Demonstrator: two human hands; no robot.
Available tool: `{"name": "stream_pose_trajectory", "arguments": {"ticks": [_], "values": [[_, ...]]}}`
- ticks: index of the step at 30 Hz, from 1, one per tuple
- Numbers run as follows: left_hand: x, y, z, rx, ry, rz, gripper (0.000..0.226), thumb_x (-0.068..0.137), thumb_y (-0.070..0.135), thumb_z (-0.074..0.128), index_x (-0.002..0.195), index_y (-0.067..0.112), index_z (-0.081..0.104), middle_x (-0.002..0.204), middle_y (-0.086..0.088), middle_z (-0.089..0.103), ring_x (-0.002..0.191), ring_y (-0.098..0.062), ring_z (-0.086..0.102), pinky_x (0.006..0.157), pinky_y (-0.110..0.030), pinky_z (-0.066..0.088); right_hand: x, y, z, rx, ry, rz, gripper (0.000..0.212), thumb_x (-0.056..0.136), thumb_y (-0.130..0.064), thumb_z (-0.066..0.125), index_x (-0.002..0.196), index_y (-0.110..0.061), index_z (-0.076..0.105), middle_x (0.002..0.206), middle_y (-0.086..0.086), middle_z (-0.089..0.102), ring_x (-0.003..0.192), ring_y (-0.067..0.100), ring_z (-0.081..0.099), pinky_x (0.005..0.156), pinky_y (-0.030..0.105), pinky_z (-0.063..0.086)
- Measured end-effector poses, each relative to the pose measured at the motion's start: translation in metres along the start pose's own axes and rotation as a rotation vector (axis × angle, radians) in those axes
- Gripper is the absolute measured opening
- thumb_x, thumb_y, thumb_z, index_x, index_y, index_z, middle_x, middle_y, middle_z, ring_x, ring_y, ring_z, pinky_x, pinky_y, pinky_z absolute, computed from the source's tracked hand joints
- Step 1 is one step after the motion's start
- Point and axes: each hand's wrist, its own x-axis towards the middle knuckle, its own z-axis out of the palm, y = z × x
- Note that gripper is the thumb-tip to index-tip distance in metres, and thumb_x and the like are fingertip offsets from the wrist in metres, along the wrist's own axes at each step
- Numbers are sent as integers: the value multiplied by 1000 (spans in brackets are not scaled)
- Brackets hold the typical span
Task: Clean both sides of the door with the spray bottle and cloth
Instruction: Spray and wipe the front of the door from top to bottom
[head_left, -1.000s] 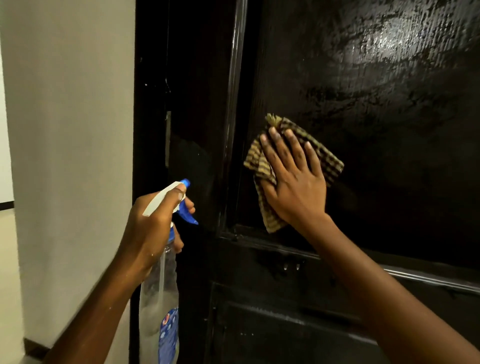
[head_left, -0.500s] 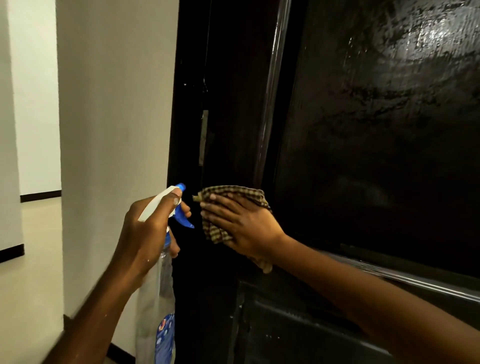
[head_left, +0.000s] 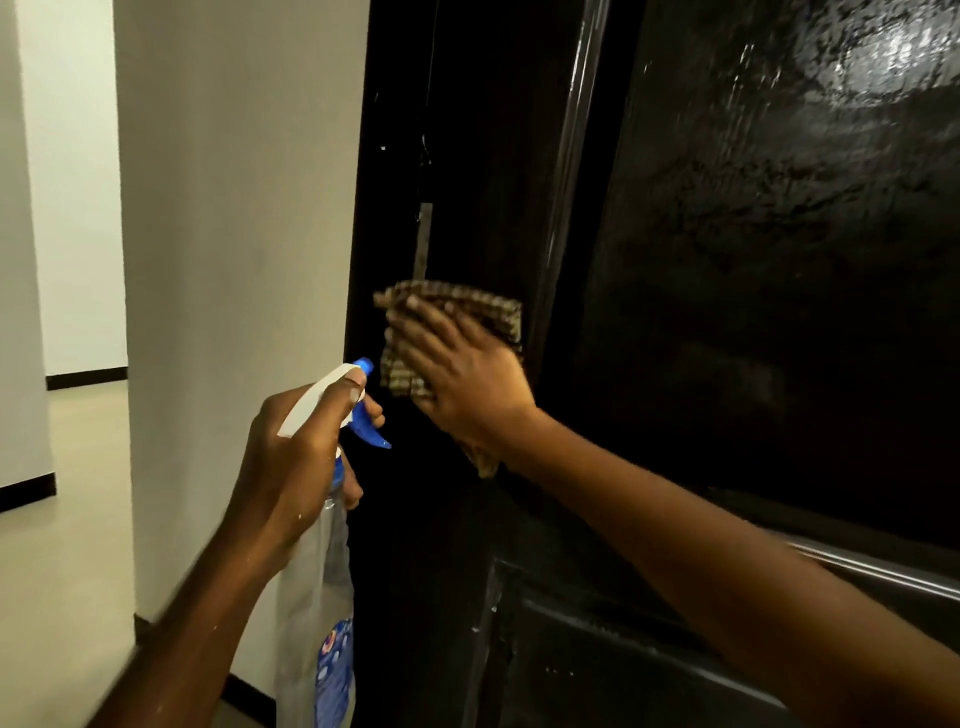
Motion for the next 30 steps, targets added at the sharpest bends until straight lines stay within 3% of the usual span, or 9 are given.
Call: {"name": "stream_pose_trajectory", "arguments": {"ticks": [3,6,10,14,17,21,23,26,30], "values": [[-1,-2,3,31,1,28,31,102,32,41,78,25,59,47,2,59,34,-17,52,44,-24,49,-57,-39,32,-34,-110,-172,68,100,-51,26,161,-23,17,168,3,7,156,23,-2,124,46,-6],[-5,-1,9,6,-31,22,35,103,30,40,77,21,61,55,5,64,35,-15,51,40,-23,45,-116,-50,47,-55,-122,-153,67,100,-51,26,161,-23,17,168,0,5,155,20,-5,125,44,-10],[-12,-4,25,-33,-115,6,35,103,27,40,79,14,63,61,3,66,36,-17,51,40,-24,46,-183,-31,32,93,-52,138,70,100,-52,37,162,-27,16,169,-6,9,156,15,6,125,37,5],[-16,-13,46,11,-183,18,39,103,28,40,87,3,65,78,-9,69,36,-21,51,41,-25,47,-247,-7,19,113,-25,402,76,92,-52,44,161,-29,21,168,-8,15,156,13,10,125,34,6],[-20,-17,59,9,-204,7,40,103,30,40,87,3,66,80,-11,69,37,-22,52,42,-26,48,-276,2,20,102,9,499,79,87,-48,47,159,-27,23,168,-4,17,156,14,8,126,35,2],[-28,-18,64,-15,-202,-12,38,103,30,39,85,9,65,70,-1,69,35,-19,52,42,-26,47,-260,-8,21,211,115,537,75,86,-46,48,155,-21,35,162,1,33,154,17,15,122,36,14],[-32,-18,60,-15,-177,-14,34,102,30,39,83,16,64,58,1,65,35,-19,52,42,-25,47,-232,-20,21,309,90,446,75,87,-45,49,156,-19,36,162,2,34,154,18,18,121,37,20],[-36,-16,52,4,-145,-2,32,103,30,40,81,19,62,47,1,59,35,-18,51,42,-23,46,-185,-34,20,390,29,299,73,92,-46,45,158,-18,33,162,0,34,153,14,20,123,33,15],[-38,-15,46,27,-126,16,31,102,29,42,81,18,62,48,0,59,35,-18,51,41,-23,47,-162,-32,19,338,-33,276,74,94,-49,39,160,-19,23,164,-1,28,153,11,14,123,29,1]]}}
